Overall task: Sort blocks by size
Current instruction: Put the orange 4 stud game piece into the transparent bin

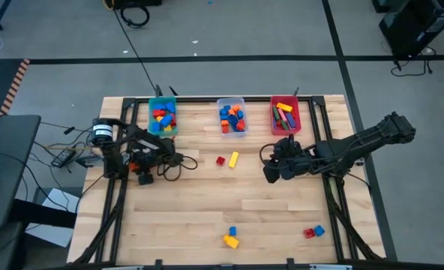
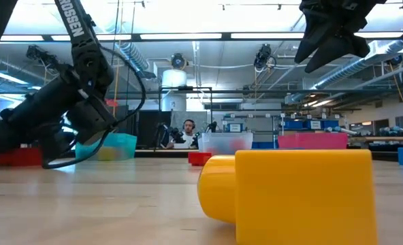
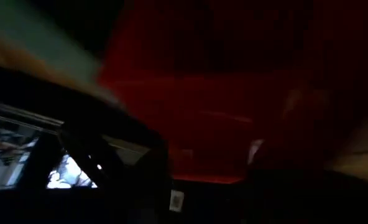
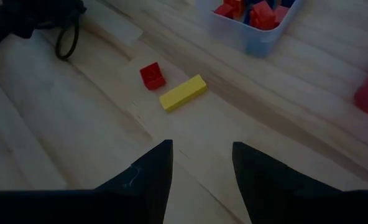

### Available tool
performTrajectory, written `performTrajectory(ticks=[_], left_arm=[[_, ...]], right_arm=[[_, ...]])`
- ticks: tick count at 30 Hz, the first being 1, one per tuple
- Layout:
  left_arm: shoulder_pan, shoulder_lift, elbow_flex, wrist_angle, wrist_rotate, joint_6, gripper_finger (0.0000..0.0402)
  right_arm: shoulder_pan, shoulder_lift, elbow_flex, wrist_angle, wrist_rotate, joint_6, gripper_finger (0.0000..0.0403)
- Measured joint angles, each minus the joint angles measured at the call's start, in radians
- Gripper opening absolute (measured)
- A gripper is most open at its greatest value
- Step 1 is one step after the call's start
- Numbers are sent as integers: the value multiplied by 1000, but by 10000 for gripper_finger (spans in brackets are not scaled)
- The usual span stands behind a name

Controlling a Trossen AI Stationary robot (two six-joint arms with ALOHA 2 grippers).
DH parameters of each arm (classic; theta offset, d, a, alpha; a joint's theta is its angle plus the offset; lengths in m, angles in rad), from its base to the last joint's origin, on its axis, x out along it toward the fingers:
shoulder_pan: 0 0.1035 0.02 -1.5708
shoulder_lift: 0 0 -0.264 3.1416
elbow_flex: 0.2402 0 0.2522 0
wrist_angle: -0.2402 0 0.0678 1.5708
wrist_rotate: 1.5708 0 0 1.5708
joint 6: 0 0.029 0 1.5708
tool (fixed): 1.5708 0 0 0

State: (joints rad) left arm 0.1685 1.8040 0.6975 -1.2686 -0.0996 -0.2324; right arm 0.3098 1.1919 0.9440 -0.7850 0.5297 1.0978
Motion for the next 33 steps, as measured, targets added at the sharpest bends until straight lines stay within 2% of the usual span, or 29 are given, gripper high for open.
performTrajectory(ticks=[8, 12, 15, 21, 26, 33], left_arm=[[-42, -123, 163, -88, 68, -144, 145], [-56, -177, 301, -83, 86, -194, 144], [-58, -179, 428, -62, 61, -197, 144], [-46, -181, 647, 153, 9, -145, 144], [25, -164, 742, 380, -60, -34, 143], [176, 31, 907, 488, 9, 138, 144]], right_arm=[[0, 0, 0, 6, 0, -2, 181], [0, 0, 0, 6, 0, -2, 181], [0, 0, 0, 6, 0, -2, 181], [0, 0, 0, 18, 0, -2, 181], [-1, 0, 0, 67, 0, -2, 181], [-4, 0, 0, 135, 1, 2, 181]])
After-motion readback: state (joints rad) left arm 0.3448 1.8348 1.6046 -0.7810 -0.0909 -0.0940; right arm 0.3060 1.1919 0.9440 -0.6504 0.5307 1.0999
